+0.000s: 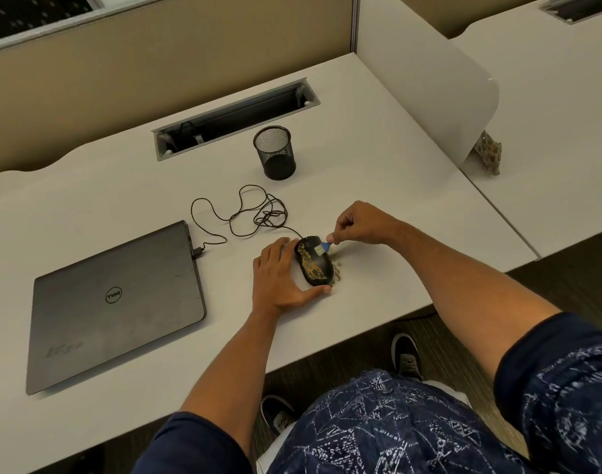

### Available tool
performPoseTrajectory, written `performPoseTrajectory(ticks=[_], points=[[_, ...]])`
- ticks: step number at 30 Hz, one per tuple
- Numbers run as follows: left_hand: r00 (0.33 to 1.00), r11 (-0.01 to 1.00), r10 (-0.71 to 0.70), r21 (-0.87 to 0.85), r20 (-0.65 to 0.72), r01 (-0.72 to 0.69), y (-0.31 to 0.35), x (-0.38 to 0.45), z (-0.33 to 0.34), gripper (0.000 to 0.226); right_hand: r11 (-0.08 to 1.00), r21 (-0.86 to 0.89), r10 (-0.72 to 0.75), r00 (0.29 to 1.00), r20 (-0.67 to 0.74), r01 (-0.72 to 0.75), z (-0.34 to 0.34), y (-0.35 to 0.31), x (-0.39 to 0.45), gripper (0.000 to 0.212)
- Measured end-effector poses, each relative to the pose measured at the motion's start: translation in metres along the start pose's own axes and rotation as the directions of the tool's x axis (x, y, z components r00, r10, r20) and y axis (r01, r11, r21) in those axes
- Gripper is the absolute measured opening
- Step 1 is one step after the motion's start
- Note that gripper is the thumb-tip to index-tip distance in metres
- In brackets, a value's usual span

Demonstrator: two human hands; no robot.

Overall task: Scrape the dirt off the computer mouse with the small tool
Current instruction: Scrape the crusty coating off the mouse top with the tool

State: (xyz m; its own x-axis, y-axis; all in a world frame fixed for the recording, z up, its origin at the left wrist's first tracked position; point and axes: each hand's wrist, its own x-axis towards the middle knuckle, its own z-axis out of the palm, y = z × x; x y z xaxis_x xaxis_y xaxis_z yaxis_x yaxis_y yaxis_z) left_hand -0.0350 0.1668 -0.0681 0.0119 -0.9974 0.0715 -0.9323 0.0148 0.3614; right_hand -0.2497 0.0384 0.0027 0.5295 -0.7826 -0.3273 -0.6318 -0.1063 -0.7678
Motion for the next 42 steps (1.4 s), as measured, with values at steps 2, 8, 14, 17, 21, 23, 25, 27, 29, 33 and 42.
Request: performPoseTrajectory(ticks=[2,8,14,17,21,23,25,27,29,33,42], points=[[1.0,1.0,0.0,0.001,-0.008,0.0,0.0,0.0,0.0,0.121,0.999,0.003,0.039,0.99,-0.135,-0.039,0.004,0.002,0.005,0.025],[1.0,1.0,0.004,0.0,-0.008,-0.004,0.0,0.0,0.0,0.121,0.998,0.001,0.07,0.986,-0.152,-0.07,0.009,0.003,0.011,0.026],[1.0,1.0,0.007,0.002,-0.006,-0.007,0.0,0.001,-0.001,0.12,0.996,-0.008,0.084,0.981,-0.174,-0.087,0.008,0.005,0.015,0.027],[1.0,1.0,0.011,0.004,-0.008,-0.011,0.001,0.001,-0.002,0.12,0.994,-0.049,0.088,0.974,-0.209,-0.101,0.009,0.008,0.013,0.028],[1.0,1.0,0.012,0.008,-0.006,-0.012,0.0,0.001,-0.002,0.12,0.996,0.018,0.093,0.96,-0.262,-0.092,0.008,0.011,0.013,0.029],[1.0,1.0,0.015,0.009,-0.007,-0.015,0.0,0.001,-0.002,0.12,0.995,-0.025,0.093,0.973,-0.212,-0.1,0.009,0.011,0.011,0.029],[1.0,1.0,0.015,0.008,-0.006,-0.015,0.0,0.001,-0.001,0.12,0.989,-0.068,0.111,0.965,-0.24,-0.131,0.009,0.01,0.011,0.028],[1.0,1.0,0.012,0.011,-0.005,-0.012,0.0,0.001,-0.001,0.12,0.992,-0.01,0.121,0.95,-0.287,-0.129,0.008,0.01,0.01,0.029],[1.0,1.0,0.009,0.015,-0.002,-0.009,0.0,0.001,0.0,0.121,0.995,0.047,0.095,0.951,-0.293,-0.084,0.007,0.008,0.008,0.03],[1.0,1.0,-0.005,0.013,0.013,0.005,0.0,0.001,0.0,0.126,0.994,0.091,0.076,0.962,-0.263,-0.053,0.009,0.004,0.005,0.031],[0.999,0.996,-0.033,-0.079,-0.02,0.031,0.003,0.003,-0.004,0.098,0.957,0.279,0.131,0.975,-0.18,-0.077,0.014,-0.002,0.007,0.02]])
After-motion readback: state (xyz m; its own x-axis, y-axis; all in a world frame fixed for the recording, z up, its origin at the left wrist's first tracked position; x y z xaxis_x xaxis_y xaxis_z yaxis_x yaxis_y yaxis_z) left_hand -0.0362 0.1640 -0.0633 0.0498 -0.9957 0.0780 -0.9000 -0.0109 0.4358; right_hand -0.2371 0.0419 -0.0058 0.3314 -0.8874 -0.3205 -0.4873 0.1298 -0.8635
